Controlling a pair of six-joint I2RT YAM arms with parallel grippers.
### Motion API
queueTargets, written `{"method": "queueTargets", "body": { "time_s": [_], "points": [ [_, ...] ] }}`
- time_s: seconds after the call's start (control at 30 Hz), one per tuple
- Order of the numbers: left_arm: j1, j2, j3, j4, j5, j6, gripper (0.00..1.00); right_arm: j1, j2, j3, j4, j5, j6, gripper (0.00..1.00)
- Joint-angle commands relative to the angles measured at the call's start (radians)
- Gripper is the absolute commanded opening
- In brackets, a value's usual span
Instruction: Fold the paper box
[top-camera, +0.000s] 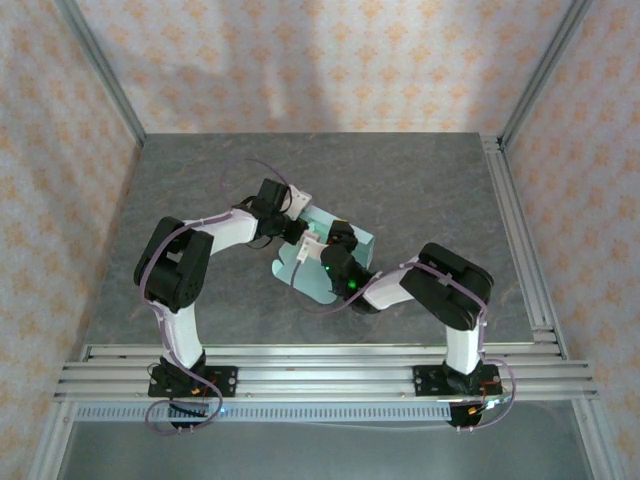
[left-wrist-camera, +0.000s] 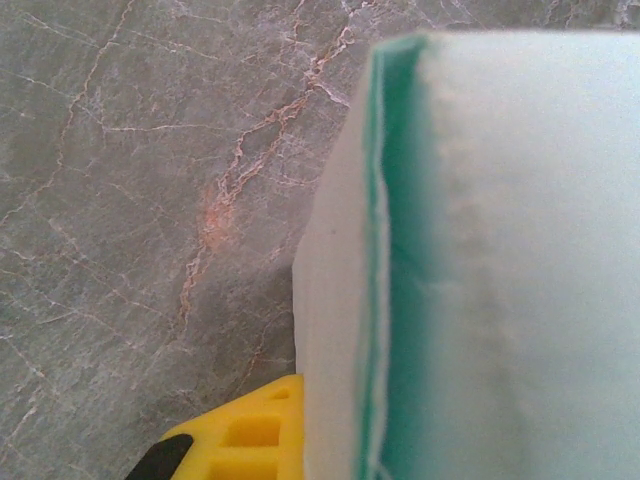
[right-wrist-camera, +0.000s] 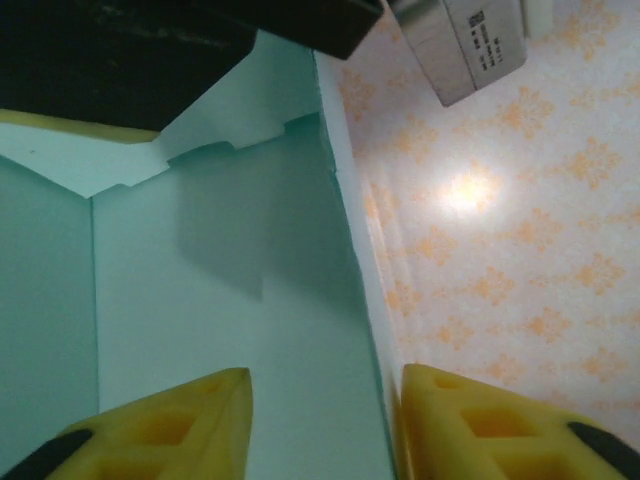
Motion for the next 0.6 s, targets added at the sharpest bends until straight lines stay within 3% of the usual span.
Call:
{"method": "queueTargets", "body": {
  "time_s": [0.0, 0.13, 0.37, 0.57],
  "points": [
    [-0.003, -0.009, -0.007, 0.01, -0.023, -0.028, 0.0, 0.006, -0.063, -0.039, -0.086, -0.041, 0.138, 0.51],
    [-0.003, -0.01, -0.007, 0.007, -0.031, -0.028, 0.0, 0.006, -0.159, -0.086, -0.128, -0.088, 0.274, 0.6],
    [-0.003, -0.007, -0.005, -0.002, -0.058, -0.031, 0.0, 0.006, -0.423, -0.108, -0.423, -0.24, 0.641, 0.76],
    [-0.004, -0.017, -0.025, 0.014, -0.074, -0.042, 0.01, 0.002, -0.585, -0.056, -0.563, -0.345, 0.855, 0.79]
  ]
}}
